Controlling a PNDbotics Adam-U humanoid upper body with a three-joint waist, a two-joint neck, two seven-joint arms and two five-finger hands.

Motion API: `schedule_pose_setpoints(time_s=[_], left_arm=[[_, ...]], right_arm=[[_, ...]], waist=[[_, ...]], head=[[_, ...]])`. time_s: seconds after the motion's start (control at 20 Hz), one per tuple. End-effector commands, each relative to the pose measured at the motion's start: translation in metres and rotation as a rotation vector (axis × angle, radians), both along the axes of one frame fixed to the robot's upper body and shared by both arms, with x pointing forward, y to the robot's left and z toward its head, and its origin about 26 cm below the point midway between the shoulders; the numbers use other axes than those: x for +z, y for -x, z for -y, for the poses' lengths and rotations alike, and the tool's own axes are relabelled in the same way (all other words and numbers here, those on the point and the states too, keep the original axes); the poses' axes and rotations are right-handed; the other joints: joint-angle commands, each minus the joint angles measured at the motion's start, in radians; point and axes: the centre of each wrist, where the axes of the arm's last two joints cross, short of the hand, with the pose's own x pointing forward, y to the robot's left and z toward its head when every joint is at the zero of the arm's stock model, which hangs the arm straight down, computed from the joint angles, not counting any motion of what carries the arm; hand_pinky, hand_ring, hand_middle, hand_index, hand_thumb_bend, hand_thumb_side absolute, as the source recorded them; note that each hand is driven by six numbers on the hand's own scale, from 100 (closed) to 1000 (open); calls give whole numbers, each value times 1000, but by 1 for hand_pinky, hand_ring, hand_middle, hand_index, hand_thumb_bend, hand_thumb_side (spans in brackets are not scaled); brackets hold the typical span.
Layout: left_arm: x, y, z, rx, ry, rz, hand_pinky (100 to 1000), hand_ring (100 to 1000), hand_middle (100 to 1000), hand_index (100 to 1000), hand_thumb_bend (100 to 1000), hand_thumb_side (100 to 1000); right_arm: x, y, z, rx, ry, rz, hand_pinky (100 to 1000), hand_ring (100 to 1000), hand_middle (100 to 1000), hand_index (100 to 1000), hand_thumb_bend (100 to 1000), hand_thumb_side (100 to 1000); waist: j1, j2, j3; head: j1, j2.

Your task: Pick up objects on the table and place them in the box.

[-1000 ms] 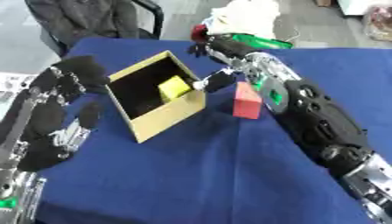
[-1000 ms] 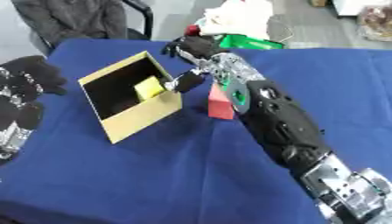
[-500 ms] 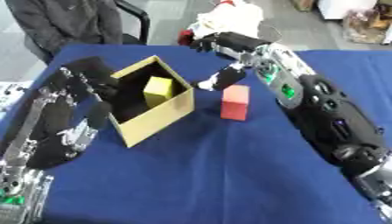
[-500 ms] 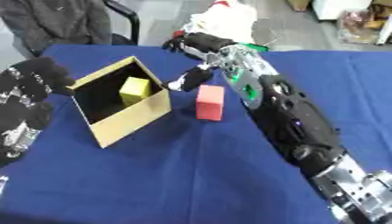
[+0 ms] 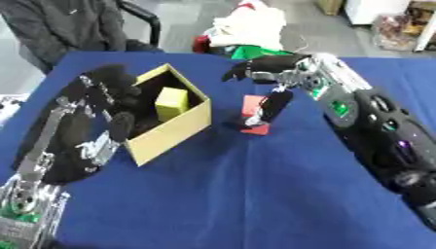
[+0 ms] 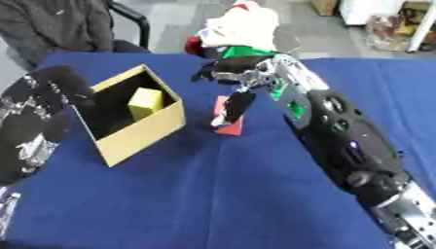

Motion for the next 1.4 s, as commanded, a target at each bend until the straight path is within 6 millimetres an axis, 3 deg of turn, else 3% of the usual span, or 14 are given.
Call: schedule_pose_setpoints(time_s=[0.05,0.35,0.85,1.05,1.1,1.2,1.4], left_arm=[[7,0,-4,6,-13,27,689,723,705,858,393,483],[6,0,-4,5,-14,26,688,723,705,858,393,485],[6,0,-3,4,-13,24,687,723,705,858,394,487],[6,0,-3,5,-13,23,687,722,704,858,392,490],[6,0,-3,4,-13,23,686,722,704,858,393,489],[6,0,-3,5,-13,23,686,722,704,857,392,489],[6,0,-3,5,-13,22,685,721,703,857,392,489]], right_arm=[[7,-9,20,-97,-13,42,855,902,936,995,506,504],[-6,-18,37,-218,-74,107,851,903,935,994,500,506],[-30,-25,51,-280,-52,69,835,872,888,961,476,507],[-31,-25,51,-267,-56,74,819,827,722,855,427,491],[-30,-25,51,-262,-60,82,811,808,624,805,389,475],[-27,-24,49,-253,-79,106,799,786,528,724,337,450],[-15,-21,43,-230,-140,155,780,766,460,665,290,437]], waist=[[2,-10,4],[5,-3,10],[15,-1,18],[17,0,14],[18,0,13],[19,-1,13],[20,-4,12]], head=[[1,-6],[-1,-7],[-3,-9],[0,-10],[1,-9],[2,-10],[2,-8]])
